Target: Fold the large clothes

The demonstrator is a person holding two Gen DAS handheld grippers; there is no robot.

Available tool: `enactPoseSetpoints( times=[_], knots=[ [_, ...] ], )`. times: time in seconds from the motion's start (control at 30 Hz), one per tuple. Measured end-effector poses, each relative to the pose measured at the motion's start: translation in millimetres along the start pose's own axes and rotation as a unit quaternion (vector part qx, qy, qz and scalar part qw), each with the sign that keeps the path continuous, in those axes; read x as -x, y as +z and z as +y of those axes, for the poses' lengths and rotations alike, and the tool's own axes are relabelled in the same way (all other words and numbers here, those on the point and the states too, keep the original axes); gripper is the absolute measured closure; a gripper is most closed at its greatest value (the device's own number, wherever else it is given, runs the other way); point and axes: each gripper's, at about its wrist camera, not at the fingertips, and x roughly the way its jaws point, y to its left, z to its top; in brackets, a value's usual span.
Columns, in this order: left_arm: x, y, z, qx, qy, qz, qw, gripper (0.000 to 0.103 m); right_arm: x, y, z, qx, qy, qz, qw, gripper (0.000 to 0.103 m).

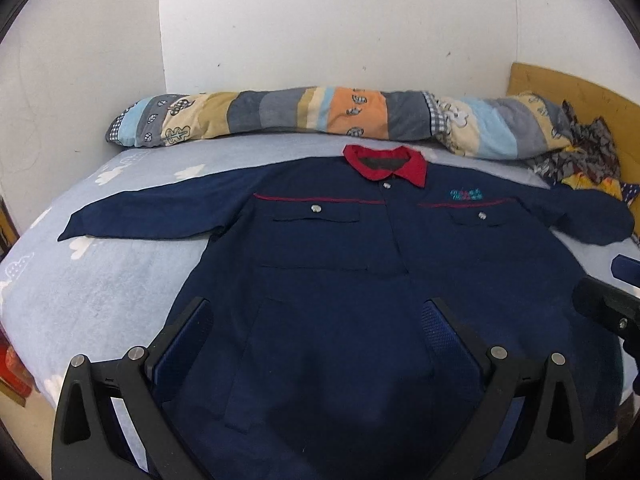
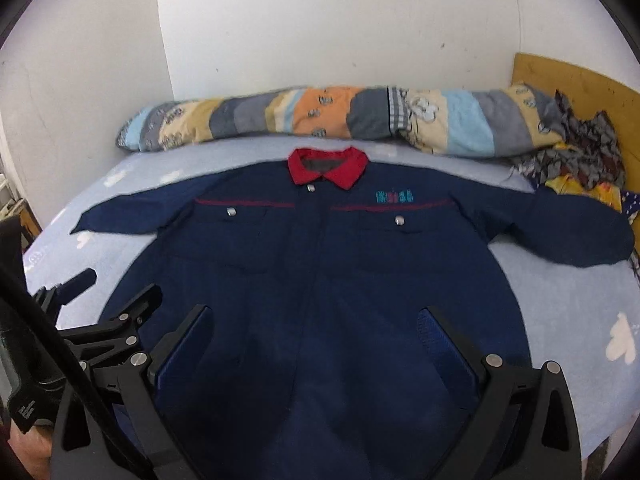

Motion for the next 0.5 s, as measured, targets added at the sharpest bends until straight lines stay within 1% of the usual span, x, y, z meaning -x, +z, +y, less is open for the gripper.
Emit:
enactPoseSetpoints(
  times=[0.03, 0.17, 0.4, 0.5],
  knots=[
    [-0.7, 1.2, 0.6, -0.003, -0.001, 0.004, 1.0, 0.0, -5.2, -1.4, -2.7, -0.003, 0.0, 0.01, 1.0, 0.0],
    [-4.5, 3.7, -4.5, -0.007, -0.003, 0.011, 0.9999, 0.0, -8.9, 2.7, -1.5, -0.018, 0.009, 0.025, 0.999, 0.0],
    [-6.7, 3.9, -5.4, -0.013, 0.003, 0.006, 0.9999, 0.0, -5.9, 1.5, -1.7, -0.013, 0.012, 0.025, 1.0, 0.0],
    [-5.6, 2.9, -8.9, -0.02, 0.009, -0.003, 0.9997, 0.0, -5.2, 0.7, -2.3, -0.016, 0.009, 0.026, 0.999, 0.0]
  ],
)
